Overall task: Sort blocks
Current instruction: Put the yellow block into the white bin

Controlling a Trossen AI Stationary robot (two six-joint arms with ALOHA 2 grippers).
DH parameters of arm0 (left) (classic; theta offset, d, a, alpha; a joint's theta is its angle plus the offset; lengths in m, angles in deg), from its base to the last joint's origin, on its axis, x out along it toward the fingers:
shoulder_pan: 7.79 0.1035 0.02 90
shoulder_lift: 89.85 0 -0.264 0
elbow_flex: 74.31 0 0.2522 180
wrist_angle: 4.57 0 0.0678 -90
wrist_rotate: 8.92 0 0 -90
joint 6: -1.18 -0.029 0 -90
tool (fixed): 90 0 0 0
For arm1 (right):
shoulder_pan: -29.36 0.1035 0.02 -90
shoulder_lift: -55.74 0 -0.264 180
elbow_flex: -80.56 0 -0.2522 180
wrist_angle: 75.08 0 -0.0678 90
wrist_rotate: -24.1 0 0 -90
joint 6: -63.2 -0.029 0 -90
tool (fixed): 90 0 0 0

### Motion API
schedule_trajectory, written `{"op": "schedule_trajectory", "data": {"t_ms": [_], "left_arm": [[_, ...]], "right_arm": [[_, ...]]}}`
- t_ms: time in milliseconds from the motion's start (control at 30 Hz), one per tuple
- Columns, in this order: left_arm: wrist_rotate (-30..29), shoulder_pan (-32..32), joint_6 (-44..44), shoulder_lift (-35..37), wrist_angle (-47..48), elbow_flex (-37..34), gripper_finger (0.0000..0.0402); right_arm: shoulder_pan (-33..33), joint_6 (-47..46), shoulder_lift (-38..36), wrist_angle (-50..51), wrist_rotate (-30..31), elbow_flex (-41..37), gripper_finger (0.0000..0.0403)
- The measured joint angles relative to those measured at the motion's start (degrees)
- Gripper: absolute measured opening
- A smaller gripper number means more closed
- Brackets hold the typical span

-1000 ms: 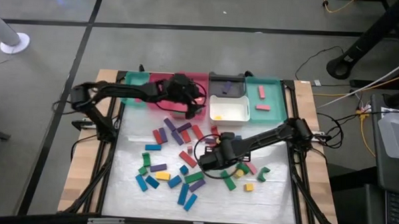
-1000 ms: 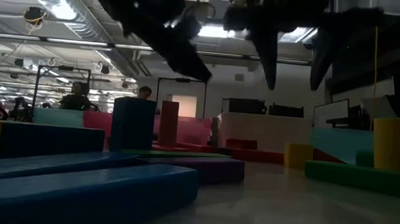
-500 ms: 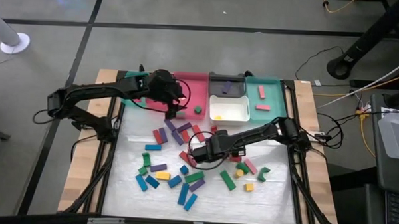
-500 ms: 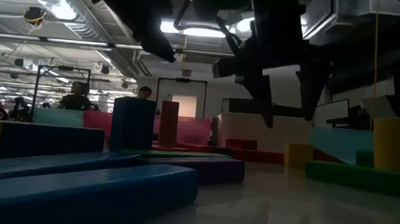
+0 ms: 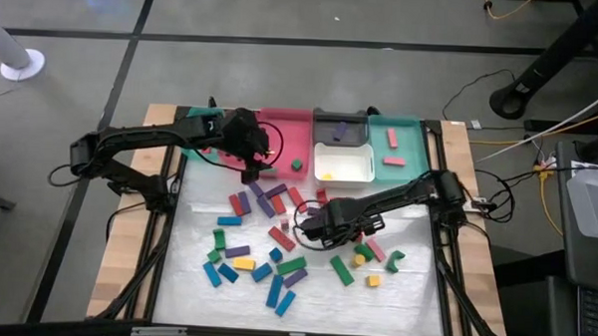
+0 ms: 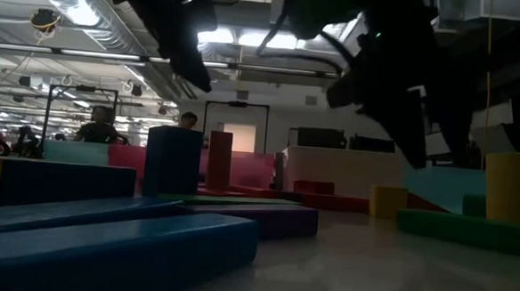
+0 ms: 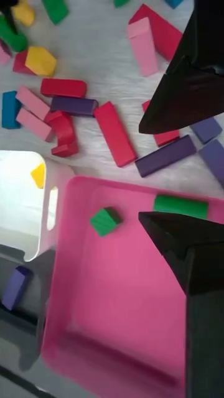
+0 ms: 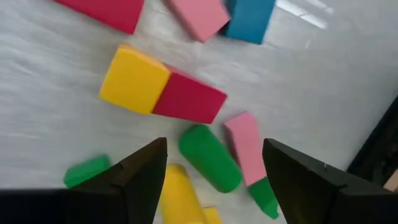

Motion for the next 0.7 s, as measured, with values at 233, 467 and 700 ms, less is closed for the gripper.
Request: {"op": "schedule_trajectory", "data": {"t_ms": [233, 467, 700], "left_arm": [[-0.02, -0.01, 0.01, -0.02, 0.71, -0.75, 0.0200], [-0.02, 0.00, 1.24, -0.02, 0.73, -0.75, 0.0198], [-0.02, 0.00, 1.70, -0.02, 0.70, -0.75, 0.0198]], "right_arm": [[-0.72, -4.51, -12.66, -14.04, 1.42, -15.87, 0.0264], [0.63, -11.92, -17.02, -47.07, 0.46, -28.21, 0.0264], [1.99, -8.66, -17.18, -48.68, 3.91, -26.19, 0.0264]]}}
